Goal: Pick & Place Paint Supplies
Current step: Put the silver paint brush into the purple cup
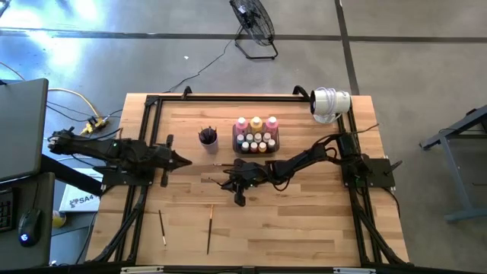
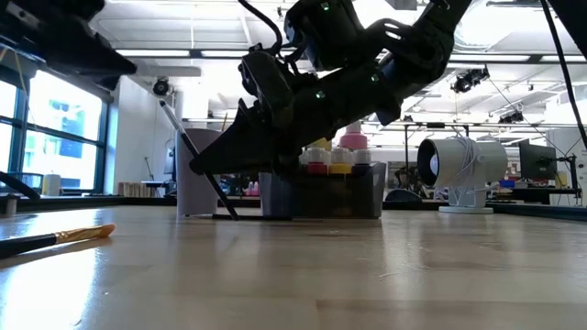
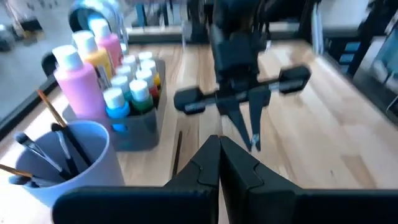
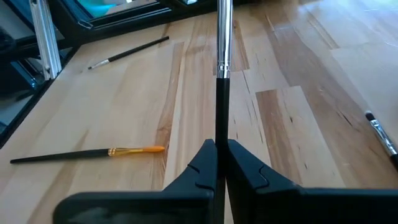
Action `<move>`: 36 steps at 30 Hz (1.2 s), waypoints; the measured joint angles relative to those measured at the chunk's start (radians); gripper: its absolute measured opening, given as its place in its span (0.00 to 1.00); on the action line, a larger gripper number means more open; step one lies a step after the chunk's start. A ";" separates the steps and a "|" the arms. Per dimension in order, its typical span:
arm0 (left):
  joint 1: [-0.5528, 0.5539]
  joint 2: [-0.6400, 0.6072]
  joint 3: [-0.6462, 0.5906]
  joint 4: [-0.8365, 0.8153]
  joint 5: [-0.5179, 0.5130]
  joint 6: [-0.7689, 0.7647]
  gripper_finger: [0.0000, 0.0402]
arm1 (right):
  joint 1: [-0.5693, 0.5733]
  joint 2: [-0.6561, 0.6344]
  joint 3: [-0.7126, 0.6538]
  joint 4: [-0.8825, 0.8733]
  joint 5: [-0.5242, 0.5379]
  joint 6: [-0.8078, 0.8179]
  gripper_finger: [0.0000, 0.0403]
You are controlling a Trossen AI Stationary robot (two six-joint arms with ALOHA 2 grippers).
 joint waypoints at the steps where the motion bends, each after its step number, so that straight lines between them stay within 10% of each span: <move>1: 0.000 -0.031 -0.011 0.002 0.000 0.000 0.00 | 0.000 0.000 0.000 0.000 0.001 0.000 0.01; 36: 0.000 -0.160 -0.023 -0.008 0.000 -0.128 0.00 | -0.019 -0.001 0.000 0.324 -0.011 -0.017 0.01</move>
